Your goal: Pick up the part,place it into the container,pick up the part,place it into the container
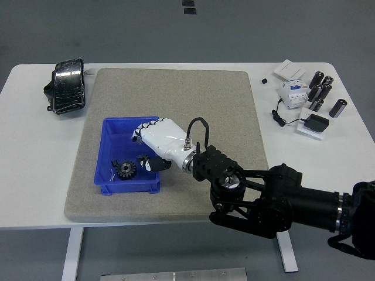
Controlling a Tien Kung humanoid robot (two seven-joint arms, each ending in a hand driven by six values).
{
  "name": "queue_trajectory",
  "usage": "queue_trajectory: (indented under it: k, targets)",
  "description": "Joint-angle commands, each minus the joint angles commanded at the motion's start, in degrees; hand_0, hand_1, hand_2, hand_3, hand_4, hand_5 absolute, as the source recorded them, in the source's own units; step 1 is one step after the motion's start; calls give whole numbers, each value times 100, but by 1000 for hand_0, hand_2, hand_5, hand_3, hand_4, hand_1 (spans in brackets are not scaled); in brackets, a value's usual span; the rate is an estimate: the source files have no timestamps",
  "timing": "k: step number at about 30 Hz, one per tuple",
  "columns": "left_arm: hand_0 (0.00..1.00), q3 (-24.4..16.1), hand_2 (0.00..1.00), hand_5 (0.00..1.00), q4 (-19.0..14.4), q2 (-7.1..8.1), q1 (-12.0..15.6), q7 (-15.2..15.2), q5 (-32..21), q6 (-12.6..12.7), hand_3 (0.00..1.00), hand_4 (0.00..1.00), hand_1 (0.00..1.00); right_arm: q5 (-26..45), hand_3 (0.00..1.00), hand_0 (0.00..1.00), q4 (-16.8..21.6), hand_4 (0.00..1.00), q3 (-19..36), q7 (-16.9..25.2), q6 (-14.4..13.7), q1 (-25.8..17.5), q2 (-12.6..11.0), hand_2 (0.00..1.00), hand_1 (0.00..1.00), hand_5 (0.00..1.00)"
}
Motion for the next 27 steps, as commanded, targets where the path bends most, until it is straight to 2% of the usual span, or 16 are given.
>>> queue_trajectory:
  k: [6, 12, 14, 15, 20, 21, 26, 27]
  targets:
    - [691, 1, 662, 252, 1, -7, 0, -3, -1, 1, 576, 730, 679, 150, 870, 889, 111, 814, 218, 92, -118, -111, -101, 949, 913, 437]
    - [691, 0, 661, 253, 2, -15, 1, 0, -6, -2, 575, 730, 679, 722, 852, 868, 461, 811, 760, 359, -610, -381, -348, 931, 898, 433]
    - [691, -3, 661, 253, 3, -13, -4, 1, -1, -3, 575, 730, 679, 1016, 852, 868, 527, 811, 940, 538, -845, -502, -414, 931, 898, 433]
    - [691, -3, 661, 251, 4, -14, -6, 2, -3, -3, 575, 730, 679, 1172, 821, 802, 568, 790, 1052, 656, -969, -592, -449, 875, 847, 427]
    - [691, 9, 661, 251, 5, -24, -9, -2, -23, 0, 575, 730, 679, 2115, 821, 802, 873, 790, 1615, 1306, -1546, -1101, -690, 875, 847, 427]
    - [692, 16, 661, 250, 5, -25, -8, -5, -34, 0, 576, 729, 679, 2351, 734, 694, 951, 772, 1747, 1467, -1638, -1226, -761, 795, 758, 419]
    - [692, 49, 661, 250, 9, -27, 19, -21, -93, 8, 576, 729, 679, 3344, 734, 694, 1276, 772, 2385, 2186, -1735, -1826, -1198, 795, 758, 419]
    - [691, 54, 661, 251, 11, -25, 27, -25, -110, 12, 580, 729, 678, 3508, 724, 650, 1306, 768, 2515, 2316, -1722, -1945, -1281, 763, 720, 412]
